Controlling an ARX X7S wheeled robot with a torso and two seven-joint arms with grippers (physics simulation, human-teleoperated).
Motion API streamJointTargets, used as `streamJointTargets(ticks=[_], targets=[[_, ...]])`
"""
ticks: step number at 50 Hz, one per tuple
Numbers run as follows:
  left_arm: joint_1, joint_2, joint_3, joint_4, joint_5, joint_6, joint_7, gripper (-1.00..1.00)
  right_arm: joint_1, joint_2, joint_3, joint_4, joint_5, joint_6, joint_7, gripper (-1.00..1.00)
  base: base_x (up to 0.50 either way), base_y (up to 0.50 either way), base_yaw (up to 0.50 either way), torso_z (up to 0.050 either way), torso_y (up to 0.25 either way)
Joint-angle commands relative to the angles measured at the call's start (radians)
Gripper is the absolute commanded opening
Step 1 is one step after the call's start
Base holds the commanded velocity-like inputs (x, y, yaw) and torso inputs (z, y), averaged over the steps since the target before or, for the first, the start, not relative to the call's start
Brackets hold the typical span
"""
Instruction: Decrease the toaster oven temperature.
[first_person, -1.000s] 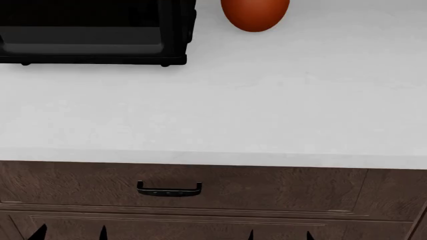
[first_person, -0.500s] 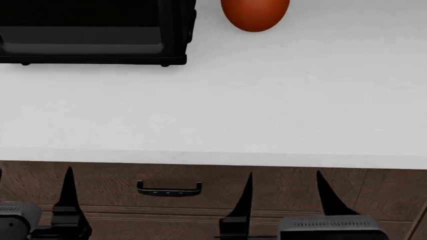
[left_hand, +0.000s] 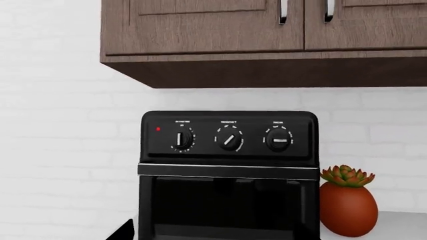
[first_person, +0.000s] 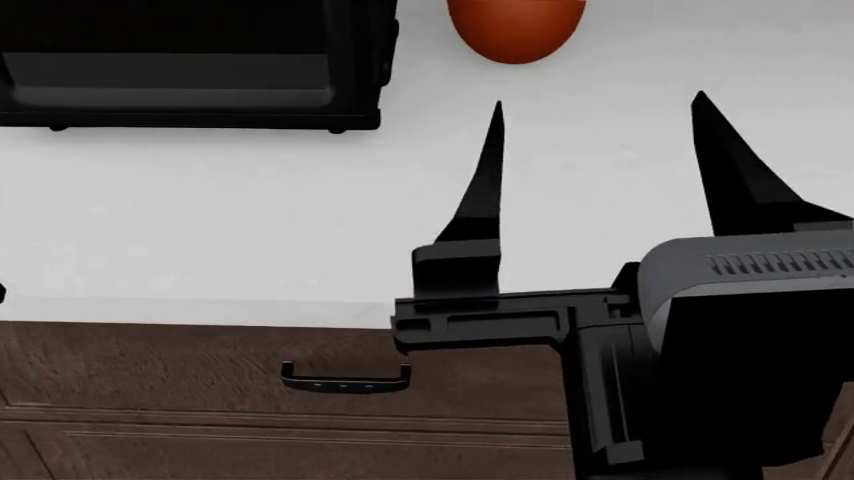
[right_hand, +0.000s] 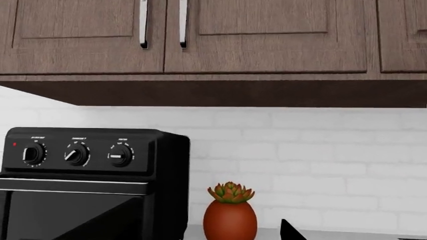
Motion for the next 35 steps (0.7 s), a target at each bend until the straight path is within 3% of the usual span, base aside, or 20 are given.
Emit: streamJointTargets(ticks=[1, 4, 15, 35], targets=[[-0.139, -0.097, -0.047, 0.035, -0.252, -0.090, -0.185, 1.00, 0.126, 0.079, 0.026, -0.040, 0.272, 0.055, 0.176, 1.00, 0.00, 0.50, 0.00, 0.000, 0.000], [-0.130, -0.094, -0.009, 0.020, -0.199, -0.069, -0.157, 1.00, 0.115, 0.090, 0.009, -0.042, 0.262, 0.030, 0.171, 1.00, 0.00, 0.50, 0.00, 0.000, 0.000], [-0.166, -0.110, -0.002, 0.024, -0.267, -0.083, -0.210, 1.00, 0.135, 0.113, -0.003, -0.038, 0.310, 0.015, 0.204, 1.00, 0.00, 0.50, 0.00, 0.000, 0.000], [-0.163, -0.128, 0.042, 0.028, -0.259, -0.044, -0.228, 1.00, 0.105, 0.164, -0.022, -0.031, 0.322, -0.053, 0.225, 1.00, 0.00, 0.50, 0.00, 0.000, 0.000]])
